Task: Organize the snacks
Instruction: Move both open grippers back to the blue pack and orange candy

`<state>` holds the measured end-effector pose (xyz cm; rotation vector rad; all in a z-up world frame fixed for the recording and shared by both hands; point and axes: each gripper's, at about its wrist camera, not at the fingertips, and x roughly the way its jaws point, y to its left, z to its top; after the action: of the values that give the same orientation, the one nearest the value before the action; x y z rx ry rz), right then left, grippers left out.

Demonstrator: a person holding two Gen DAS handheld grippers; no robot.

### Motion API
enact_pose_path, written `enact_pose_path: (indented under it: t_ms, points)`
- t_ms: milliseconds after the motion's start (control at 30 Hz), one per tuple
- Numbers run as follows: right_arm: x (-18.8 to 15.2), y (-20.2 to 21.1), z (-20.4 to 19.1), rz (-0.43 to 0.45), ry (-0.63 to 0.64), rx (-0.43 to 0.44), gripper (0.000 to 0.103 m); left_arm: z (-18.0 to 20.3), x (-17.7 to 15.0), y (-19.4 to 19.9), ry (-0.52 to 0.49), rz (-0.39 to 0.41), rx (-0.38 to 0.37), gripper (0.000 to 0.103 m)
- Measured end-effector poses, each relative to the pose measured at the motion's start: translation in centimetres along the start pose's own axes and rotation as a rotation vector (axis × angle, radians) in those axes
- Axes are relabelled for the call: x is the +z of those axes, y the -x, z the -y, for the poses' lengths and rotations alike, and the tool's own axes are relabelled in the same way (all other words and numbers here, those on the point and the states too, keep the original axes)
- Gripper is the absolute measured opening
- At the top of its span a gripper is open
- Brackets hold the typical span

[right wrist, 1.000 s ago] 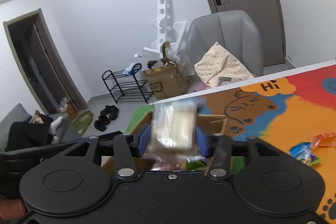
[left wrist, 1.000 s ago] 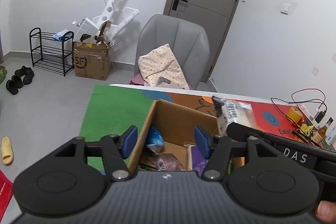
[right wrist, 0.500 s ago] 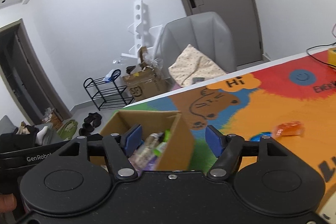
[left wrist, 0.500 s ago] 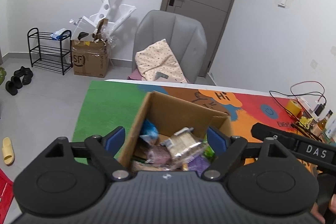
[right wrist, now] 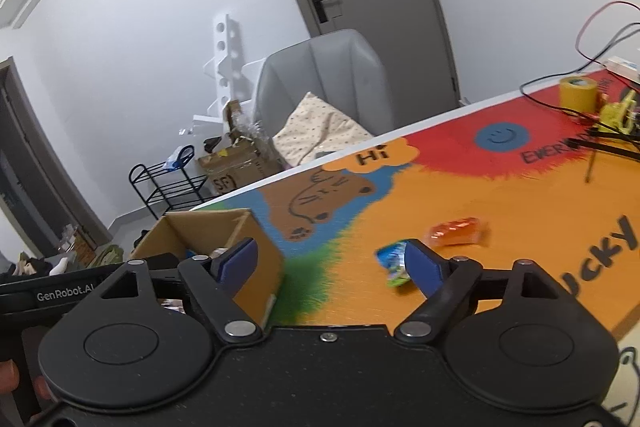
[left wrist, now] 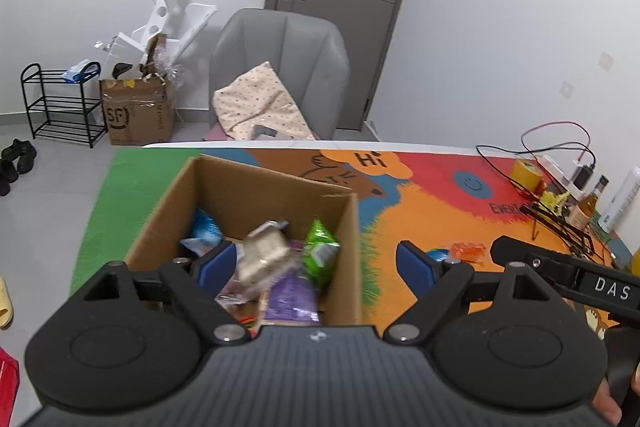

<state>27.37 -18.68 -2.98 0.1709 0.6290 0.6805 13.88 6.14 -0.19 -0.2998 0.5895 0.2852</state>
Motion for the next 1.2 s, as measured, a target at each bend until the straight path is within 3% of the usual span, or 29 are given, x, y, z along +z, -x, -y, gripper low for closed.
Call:
enact_pose_path:
  t_ms: [633,1200]
  points:
    - [-0.3,0.8,7.2,0.01,-0.085,-0.072,0.091,7.0,-0.9,-2.8,-0.065,-0.052,-0.068,0.086]
    - [0.2,-3.2,11.6,-0.022,-0.163,-0.054,0.09,11.0,-0.8,-8.2,-0.106,-0.094,-0.072,0.085]
